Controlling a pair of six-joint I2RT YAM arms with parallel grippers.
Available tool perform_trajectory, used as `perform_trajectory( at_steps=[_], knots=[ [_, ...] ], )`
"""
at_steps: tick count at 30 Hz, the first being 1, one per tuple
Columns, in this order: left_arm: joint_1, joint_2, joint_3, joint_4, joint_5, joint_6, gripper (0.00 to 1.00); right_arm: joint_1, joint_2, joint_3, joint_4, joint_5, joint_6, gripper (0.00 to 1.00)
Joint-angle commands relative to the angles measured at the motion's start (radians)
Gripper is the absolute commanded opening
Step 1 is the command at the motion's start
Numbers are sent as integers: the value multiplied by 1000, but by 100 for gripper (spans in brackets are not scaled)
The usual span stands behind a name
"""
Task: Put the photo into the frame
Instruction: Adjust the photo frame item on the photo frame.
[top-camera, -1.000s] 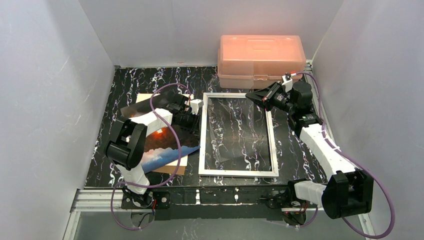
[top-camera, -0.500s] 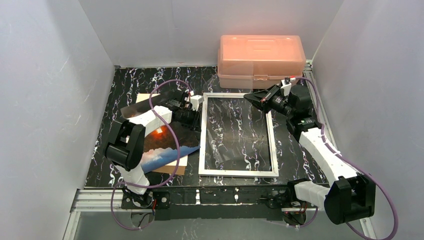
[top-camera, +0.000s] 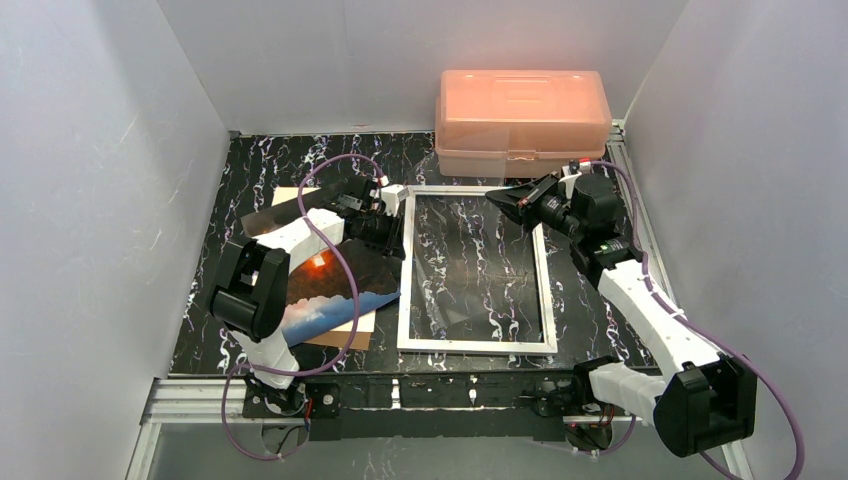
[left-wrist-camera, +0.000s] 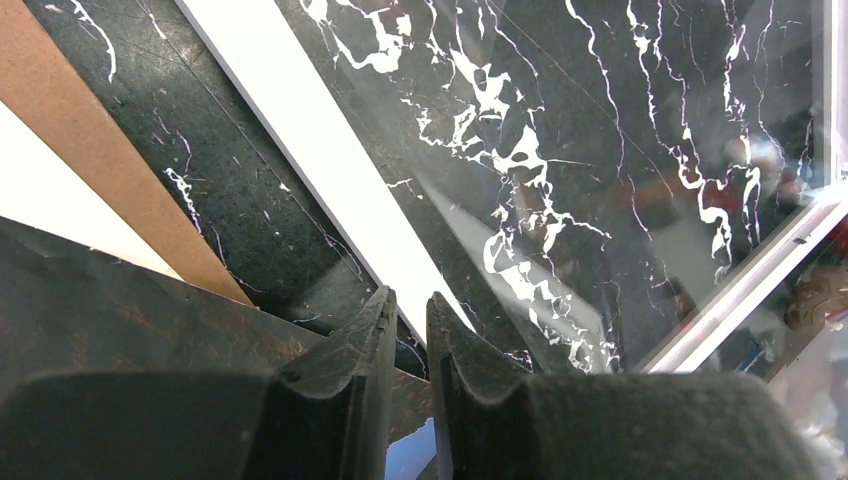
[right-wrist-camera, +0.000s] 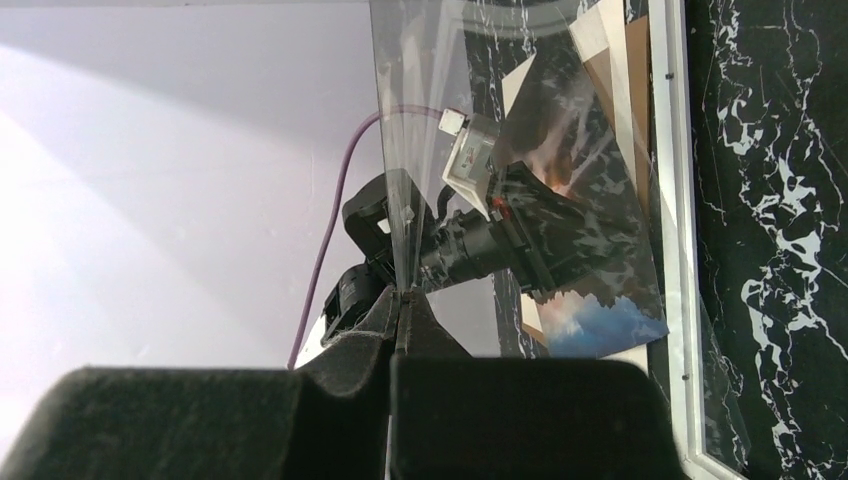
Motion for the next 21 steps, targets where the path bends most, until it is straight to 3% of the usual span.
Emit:
perform_trajectory(
  at_steps=[1,21],
  knots=[
    [-13,-18,33,-18,35,-11,16,36,7,28,22,38,15,1],
    [-29,-6,76,-41,-2,11,16,104,4,58,17,122,78,1]
  ],
)
